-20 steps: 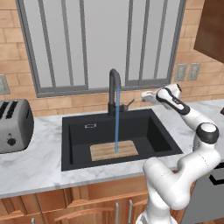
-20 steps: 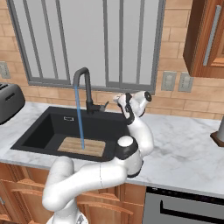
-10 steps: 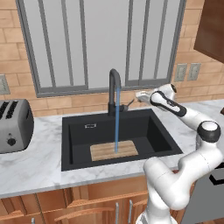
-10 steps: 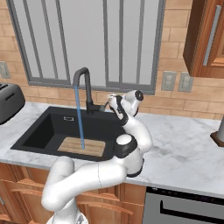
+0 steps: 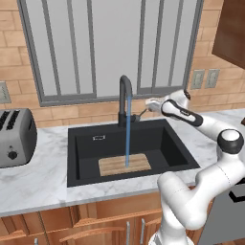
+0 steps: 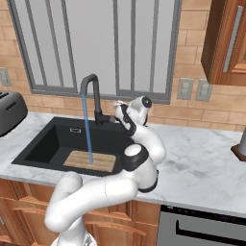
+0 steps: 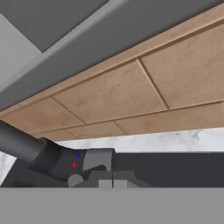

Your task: Turn on the sink faucet with hot water and rinse the cutting board for ten seconds, then turn off the faucet. Push the cutting board to reach the water if necessary.

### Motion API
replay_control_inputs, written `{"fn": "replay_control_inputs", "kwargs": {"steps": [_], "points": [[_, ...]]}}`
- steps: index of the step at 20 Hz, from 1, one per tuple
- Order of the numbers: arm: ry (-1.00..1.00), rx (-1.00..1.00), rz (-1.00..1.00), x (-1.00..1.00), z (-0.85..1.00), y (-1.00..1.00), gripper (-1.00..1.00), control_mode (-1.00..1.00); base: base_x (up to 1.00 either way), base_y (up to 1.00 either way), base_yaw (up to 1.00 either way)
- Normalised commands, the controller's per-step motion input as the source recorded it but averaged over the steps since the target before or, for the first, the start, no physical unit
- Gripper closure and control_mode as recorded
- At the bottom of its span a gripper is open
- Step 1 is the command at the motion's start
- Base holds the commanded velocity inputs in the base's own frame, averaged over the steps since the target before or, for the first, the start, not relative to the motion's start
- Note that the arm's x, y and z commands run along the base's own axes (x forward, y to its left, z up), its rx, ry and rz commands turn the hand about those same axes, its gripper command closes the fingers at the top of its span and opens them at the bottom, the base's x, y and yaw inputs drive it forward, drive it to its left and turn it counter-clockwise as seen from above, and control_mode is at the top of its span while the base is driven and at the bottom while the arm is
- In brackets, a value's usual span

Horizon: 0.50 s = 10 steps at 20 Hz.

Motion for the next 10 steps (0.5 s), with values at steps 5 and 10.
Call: {"fn": "replay_control_inputs", "kwargs": {"steps": [5, 10], "points": [[0.17, 0.00, 0.00, 0.00, 0.18, 0.00, 1.00, -1.00, 0.00, 0.00, 0.00], [0.05, 0.00, 0.00, 0.00, 0.00, 0.00, 1.00, -1.00, 0.00, 0.00, 0.00]]}}
